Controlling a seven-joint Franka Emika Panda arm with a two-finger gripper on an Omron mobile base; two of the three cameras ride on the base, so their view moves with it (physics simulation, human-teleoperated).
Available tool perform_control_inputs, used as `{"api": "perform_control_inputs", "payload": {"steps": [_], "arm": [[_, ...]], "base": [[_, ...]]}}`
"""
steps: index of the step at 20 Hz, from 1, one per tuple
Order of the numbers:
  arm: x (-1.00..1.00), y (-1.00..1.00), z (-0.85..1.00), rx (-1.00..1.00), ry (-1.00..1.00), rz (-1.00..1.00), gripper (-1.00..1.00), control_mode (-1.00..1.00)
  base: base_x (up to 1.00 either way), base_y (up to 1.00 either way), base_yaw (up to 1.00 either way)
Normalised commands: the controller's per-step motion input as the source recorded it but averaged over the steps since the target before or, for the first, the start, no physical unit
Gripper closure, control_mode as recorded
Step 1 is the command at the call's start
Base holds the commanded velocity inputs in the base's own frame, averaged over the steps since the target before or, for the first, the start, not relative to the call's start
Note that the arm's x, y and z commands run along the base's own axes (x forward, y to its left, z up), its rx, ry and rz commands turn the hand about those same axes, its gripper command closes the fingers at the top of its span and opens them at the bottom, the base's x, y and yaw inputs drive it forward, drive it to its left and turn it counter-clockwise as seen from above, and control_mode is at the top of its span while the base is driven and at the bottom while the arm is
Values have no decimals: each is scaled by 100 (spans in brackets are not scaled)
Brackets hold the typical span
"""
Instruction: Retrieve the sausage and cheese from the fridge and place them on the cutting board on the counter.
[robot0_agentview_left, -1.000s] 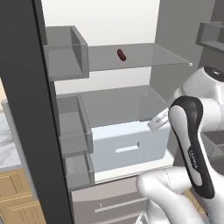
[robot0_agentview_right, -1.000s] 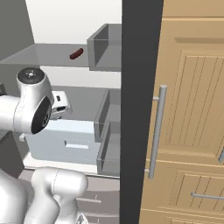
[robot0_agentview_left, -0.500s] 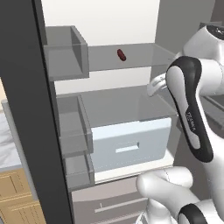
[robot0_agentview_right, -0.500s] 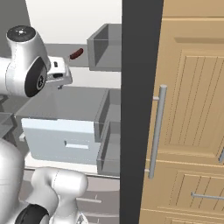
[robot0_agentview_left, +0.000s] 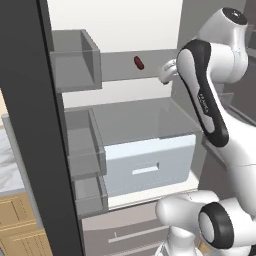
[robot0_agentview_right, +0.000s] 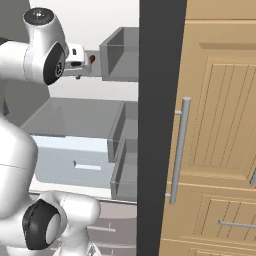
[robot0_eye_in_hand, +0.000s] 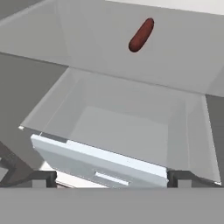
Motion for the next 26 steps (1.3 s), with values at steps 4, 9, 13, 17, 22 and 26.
{"api": "perform_control_inputs", "payload": {"steps": [4,9,13,17,22,26], "arm": [[65,1,2,6,-12,-7,-100,-100],[55,22,24,6,-2,-8,-100,-100],[59,27,34,5,4,-8,-100,-100],[77,3,-2,3,5,-7,-100,-100],[69,0,-34,2,1,-4,-100,-100],[51,0,-26,1,0,-3,-100,-100]], "base": [[0,0,0],[0,0,0],[0,0,0],[0,0,0],[0,0,0],[0,0,0]]}}
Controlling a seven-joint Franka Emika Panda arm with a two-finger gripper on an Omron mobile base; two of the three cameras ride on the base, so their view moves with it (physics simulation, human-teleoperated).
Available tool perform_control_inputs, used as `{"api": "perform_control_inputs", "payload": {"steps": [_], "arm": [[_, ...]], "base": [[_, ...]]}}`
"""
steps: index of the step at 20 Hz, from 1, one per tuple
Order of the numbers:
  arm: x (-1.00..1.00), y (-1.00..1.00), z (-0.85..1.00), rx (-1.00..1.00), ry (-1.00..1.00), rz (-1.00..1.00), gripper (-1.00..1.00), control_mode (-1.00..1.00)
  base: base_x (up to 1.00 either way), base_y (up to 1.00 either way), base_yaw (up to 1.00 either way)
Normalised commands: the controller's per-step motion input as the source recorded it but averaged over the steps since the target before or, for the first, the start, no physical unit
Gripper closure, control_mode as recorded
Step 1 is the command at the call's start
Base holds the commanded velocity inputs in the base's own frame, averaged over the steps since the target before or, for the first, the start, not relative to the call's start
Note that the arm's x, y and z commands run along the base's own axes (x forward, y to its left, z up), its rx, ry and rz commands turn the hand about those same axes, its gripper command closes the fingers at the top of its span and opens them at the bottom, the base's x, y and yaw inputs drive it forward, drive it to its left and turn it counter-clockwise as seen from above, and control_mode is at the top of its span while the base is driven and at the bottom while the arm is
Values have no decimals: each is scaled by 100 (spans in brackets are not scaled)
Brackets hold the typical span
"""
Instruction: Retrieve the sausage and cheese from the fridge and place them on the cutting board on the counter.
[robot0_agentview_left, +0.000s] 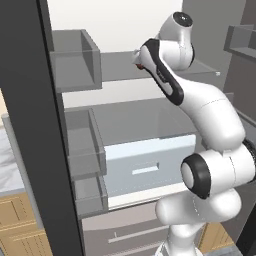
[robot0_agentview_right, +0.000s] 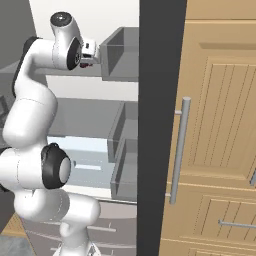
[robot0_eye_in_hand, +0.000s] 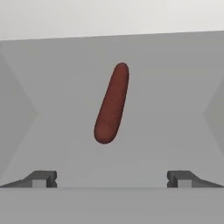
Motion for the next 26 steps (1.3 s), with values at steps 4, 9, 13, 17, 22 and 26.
{"api": "perform_control_inputs", "payload": {"steps": [4,9,13,17,22,26], "arm": [[54,0,-4,1,0,-3,-100,-100],[52,0,0,0,0,-3,-100,-100],[41,0,-2,0,0,-3,-100,-100],[41,2,-9,0,0,-3,-100,-100],[29,1,-20,0,0,-2,-100,-100],[20,0,-23,0,0,-1,-100,-100]], "base": [[0,0,0],[0,0,0],[0,0,0],[0,0,0],[0,0,0],[0,0,0]]}}
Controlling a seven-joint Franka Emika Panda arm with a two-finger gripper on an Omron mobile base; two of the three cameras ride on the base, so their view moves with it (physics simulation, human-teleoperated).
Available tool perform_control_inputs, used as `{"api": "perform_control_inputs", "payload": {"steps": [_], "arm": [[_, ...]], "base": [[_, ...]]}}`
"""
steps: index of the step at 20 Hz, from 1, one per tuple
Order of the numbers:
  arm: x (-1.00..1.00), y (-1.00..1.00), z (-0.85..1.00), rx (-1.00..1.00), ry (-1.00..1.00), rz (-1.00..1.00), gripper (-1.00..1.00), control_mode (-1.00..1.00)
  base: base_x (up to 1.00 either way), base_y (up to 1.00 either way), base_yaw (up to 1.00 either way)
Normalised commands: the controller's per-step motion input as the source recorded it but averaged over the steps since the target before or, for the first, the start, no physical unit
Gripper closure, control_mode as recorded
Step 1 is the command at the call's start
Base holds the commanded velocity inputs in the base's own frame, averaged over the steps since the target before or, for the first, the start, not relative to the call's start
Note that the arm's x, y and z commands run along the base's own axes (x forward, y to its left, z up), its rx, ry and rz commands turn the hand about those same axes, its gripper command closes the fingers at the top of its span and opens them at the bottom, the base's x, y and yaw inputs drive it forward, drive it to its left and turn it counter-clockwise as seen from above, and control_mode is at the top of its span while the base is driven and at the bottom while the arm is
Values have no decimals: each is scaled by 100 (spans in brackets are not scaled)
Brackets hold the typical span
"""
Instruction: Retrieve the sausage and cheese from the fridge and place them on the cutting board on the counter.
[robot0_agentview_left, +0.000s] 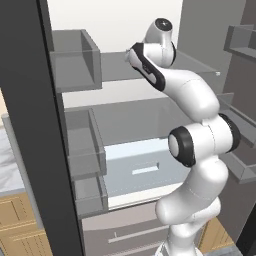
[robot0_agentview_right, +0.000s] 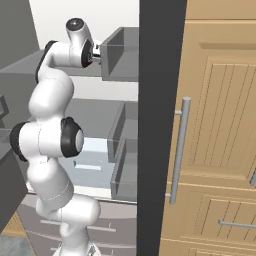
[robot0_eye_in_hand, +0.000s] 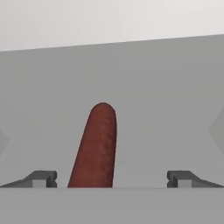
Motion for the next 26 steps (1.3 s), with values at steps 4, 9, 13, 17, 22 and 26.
{"api": "perform_control_inputs", "payload": {"steps": [4,9,13,17,22,26], "arm": [[8,0,-22,0,0,0,-100,-100],[0,0,-34,0,0,0,100,-100],[-9,0,-31,0,0,0,100,-100],[-43,0,-6,0,0,0,100,-100],[-81,0,6,0,-3,2,100,-100],[-100,-7,27,1,-15,8,100,-100]], "base": [[0,0,0],[0,0,0],[0,0,0],[0,0,0],[0,0,0],[0,0,0]]}}
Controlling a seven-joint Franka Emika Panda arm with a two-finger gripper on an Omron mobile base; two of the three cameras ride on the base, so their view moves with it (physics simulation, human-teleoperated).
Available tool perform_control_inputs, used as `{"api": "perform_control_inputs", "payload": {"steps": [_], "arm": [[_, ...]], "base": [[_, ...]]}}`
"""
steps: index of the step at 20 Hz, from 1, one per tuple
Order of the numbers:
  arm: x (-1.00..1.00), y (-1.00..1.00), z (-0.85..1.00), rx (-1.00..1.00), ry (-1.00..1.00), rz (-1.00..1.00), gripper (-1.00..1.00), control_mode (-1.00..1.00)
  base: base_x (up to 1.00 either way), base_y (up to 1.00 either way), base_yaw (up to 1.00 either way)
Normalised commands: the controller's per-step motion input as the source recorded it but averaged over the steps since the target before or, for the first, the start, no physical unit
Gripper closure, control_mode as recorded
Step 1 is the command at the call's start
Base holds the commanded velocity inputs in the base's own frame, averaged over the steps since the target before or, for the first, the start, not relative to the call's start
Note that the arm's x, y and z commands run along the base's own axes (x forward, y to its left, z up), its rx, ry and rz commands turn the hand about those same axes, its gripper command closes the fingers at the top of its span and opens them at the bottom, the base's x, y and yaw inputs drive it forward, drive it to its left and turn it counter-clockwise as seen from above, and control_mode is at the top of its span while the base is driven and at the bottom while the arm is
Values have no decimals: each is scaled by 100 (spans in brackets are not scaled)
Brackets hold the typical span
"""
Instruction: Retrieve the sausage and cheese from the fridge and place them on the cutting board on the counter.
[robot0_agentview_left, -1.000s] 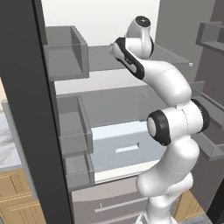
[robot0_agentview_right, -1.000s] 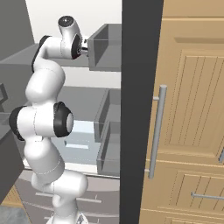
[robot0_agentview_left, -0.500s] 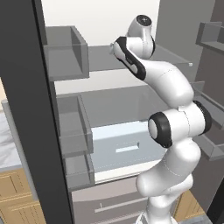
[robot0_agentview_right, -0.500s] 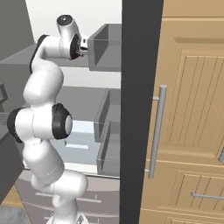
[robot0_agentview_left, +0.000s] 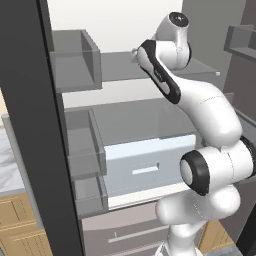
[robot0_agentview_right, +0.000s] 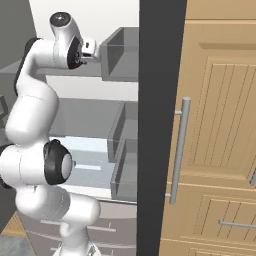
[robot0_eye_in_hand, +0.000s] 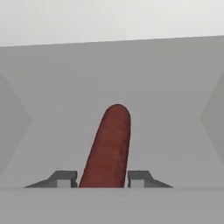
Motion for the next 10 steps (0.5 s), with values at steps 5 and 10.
{"api": "perform_control_inputs", "payload": {"steps": [5,10], "arm": [[-100,-35,8,2,-19,18,100,-100],[-100,-40,-6,0,-5,21,100,-100]], "base": [[0,0,0],[0,0,0]]}}
